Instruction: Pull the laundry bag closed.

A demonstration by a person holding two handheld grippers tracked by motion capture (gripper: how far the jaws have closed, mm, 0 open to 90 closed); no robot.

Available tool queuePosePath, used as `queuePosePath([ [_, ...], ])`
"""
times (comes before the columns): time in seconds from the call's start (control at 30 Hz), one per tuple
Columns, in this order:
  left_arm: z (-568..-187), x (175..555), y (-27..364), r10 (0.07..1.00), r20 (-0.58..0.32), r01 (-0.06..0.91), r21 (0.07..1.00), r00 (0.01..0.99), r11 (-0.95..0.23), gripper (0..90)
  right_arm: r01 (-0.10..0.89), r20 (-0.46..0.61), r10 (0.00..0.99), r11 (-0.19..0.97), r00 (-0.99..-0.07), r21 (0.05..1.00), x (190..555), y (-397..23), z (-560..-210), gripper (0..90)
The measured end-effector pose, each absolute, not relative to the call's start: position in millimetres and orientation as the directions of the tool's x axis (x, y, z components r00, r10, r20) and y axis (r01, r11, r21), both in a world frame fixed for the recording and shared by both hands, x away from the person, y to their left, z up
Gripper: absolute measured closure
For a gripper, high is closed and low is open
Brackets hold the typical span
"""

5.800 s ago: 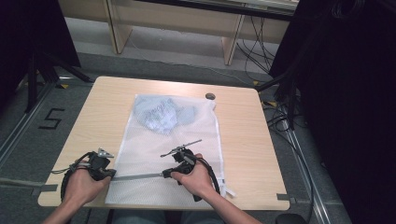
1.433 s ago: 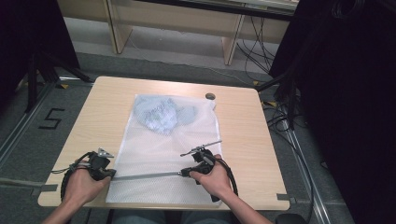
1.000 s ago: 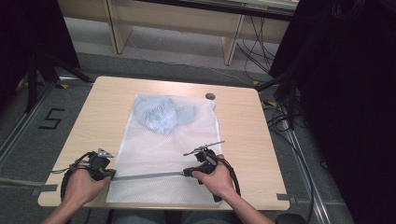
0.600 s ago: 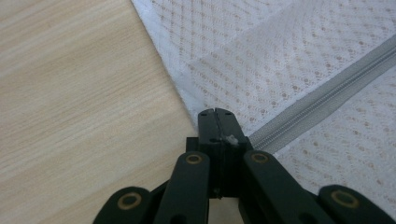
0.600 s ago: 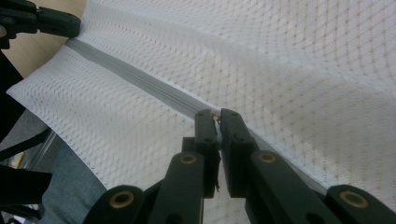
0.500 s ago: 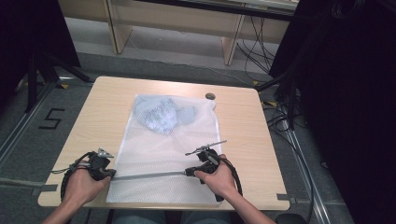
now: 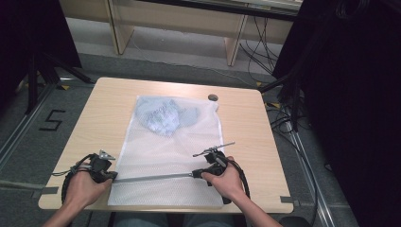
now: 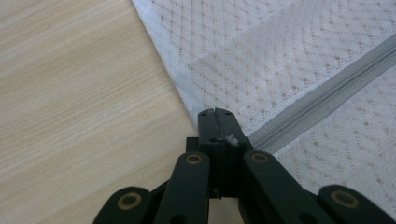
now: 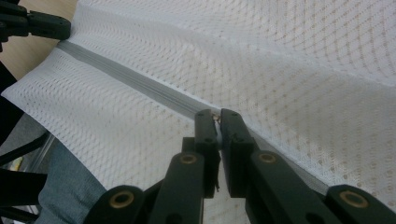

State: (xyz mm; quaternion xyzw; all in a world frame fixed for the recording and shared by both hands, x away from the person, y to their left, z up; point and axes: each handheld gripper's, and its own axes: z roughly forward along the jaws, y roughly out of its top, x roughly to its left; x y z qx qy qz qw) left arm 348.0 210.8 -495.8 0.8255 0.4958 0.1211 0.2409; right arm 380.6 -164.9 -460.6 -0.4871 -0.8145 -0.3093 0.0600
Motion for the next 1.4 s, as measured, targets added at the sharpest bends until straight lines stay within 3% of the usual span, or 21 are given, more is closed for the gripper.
queuePosePath([
  [1.4,-496,348,211,0.876,-0.042,0.762,0.514,0.481,-0.394,90.0,0.841,0.388,0.778,0.313,-0.494,0.441,381,-189,-464,86.8],
])
